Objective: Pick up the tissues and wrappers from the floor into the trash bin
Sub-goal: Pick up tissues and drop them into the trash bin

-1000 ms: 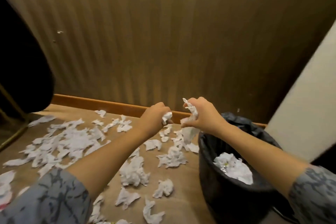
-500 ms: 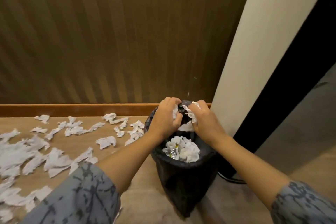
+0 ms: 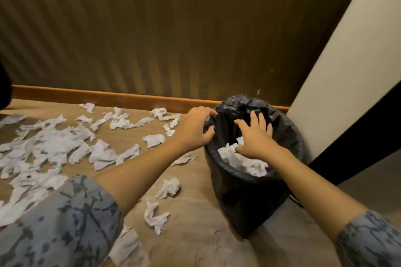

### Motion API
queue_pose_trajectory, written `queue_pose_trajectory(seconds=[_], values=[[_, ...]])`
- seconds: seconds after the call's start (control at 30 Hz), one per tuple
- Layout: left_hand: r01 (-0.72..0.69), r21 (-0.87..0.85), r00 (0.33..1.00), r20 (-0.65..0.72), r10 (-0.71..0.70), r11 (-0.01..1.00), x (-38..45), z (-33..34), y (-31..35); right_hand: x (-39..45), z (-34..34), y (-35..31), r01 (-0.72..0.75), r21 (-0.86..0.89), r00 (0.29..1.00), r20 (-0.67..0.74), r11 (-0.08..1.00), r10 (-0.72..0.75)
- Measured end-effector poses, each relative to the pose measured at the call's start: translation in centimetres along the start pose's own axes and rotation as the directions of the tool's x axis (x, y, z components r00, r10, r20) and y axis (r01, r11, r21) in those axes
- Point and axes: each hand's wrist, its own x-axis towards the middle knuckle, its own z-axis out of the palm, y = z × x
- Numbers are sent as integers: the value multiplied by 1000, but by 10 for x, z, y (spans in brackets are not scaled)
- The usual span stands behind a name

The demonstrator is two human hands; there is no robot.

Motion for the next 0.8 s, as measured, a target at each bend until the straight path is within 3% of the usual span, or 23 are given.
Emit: queue_pose_trajectory(seconds=[0.17,0.27,0.37,0.5,0.63,0.8], values=[[18,143,994,102,-33,990,-35,-55,-69,0,2,-84,182,65,944,-292,981,-156],[-30,202,988,153,-1,979,-64,-82,-117,4,16,-141,369,14,872,-351,929,-341],[-15,201,984,179,-22,979,-97,-93,-167,16,37,-198,506,-59,821,-273,861,-501],[54,169,970,224,-92,984,-149,-86,-233,38,76,-264,619,-197,767,-59,760,-639],[138,108,952,259,-162,985,-208,-69,-283,59,119,-314,560,-51,827,101,827,-554],[313,6,915,267,-304,950,-274,-55,-310,64,193,-332,383,129,899,175,915,-402]])
